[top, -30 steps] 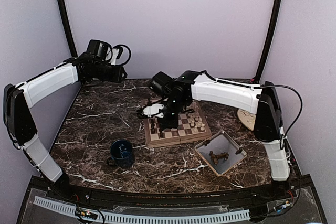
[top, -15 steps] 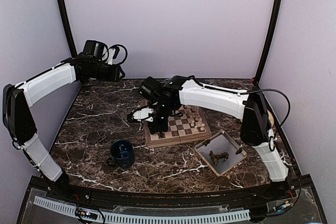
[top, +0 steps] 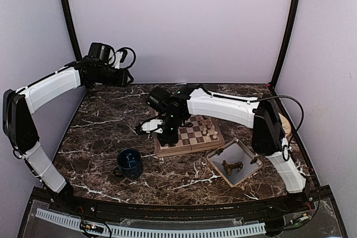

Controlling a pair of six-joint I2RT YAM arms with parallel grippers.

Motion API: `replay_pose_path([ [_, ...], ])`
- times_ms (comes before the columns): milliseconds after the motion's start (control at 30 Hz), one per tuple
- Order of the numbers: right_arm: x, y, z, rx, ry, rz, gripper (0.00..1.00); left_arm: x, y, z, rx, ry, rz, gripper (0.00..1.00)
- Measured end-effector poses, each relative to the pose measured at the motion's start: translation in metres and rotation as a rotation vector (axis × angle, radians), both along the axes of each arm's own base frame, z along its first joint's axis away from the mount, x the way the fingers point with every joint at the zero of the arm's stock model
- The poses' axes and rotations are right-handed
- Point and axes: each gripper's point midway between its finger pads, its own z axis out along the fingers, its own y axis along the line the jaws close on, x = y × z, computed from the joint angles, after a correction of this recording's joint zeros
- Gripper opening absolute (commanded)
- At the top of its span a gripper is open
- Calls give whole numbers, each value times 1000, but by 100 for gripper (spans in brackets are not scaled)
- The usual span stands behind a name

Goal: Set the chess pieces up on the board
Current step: Place the rook at a8.

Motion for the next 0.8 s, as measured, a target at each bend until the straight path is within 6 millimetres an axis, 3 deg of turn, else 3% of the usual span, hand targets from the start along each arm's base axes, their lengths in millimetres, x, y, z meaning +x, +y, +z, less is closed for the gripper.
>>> replay_pose_path([
  [567, 5, -3, -10, -27, -25, -5, 12, -1, -2, 0, -8, 3, -12, 33],
  [800, 7, -1, -12, -23, -34, -7, 20, -1, -3, 0, -10, 4, -15, 33],
])
